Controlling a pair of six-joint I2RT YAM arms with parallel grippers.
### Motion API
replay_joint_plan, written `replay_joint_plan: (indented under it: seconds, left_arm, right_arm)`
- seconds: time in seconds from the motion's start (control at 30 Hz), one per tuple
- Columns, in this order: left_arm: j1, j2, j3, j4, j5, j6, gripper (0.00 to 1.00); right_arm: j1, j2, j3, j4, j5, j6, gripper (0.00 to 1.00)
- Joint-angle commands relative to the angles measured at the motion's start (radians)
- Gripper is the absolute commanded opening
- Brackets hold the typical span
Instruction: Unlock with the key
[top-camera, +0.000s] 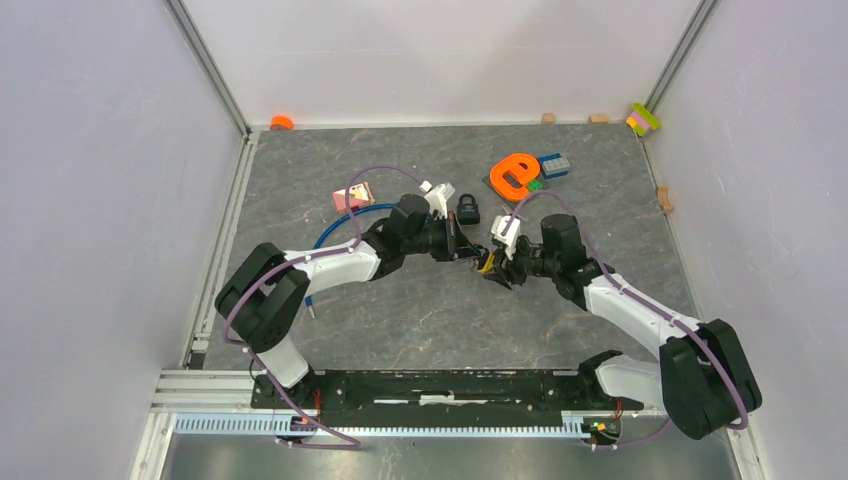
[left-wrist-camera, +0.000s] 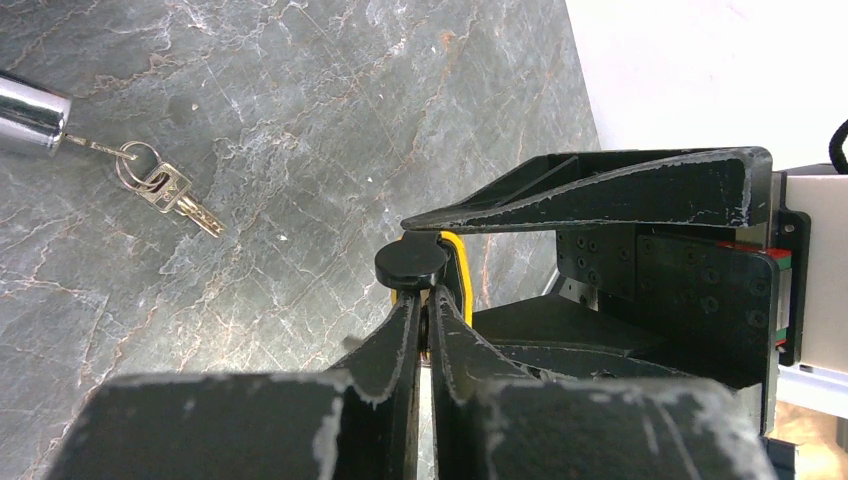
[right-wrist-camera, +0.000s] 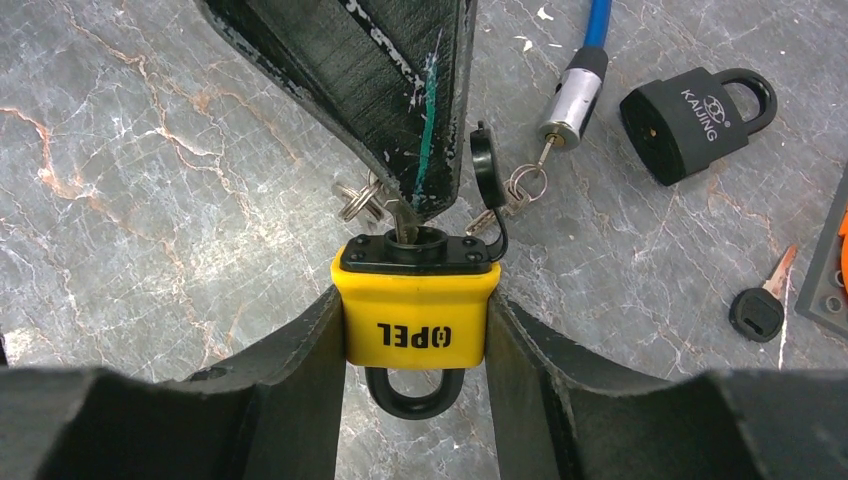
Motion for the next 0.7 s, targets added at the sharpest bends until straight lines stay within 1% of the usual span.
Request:
replay_joint_plan:
  seconds: [0.0, 0.2, 0.3, 0.53, 0.67]
  left_arm:
    - [-0.09, 0.024, 0.015, -0.048, 0.126, 0.029, 0.12]
    - [-0.091, 0.032, 0.023, -0.047, 0.134, 0.029, 0.17]
    - [-0.091, 0.03, 0.027, -0.049, 0.135, 0.031, 0.21]
    - [-0.073, 0.014, 0.036, -0.083, 0.115, 0.057, 0.36]
    - [-0.058, -0.002, 0.033, -0.09, 0.105, 0.072, 0.41]
  right_arm:
    - [0.004, -0.016, 0.131, 0.254, -0.003, 0.026, 0.0]
    - [0.004, -0.023, 0.135, 0.238, 0.052, 0.03, 0.0]
    - [0.003, -0.027, 0.128, 0.233, 0.06, 0.024, 0.0]
    - [0.001, -0.053, 0.102, 0.226, 0.057, 0.005, 0.0]
    - [-0.011, -0.068, 0.084, 0.222, 0.032, -0.005, 0.0]
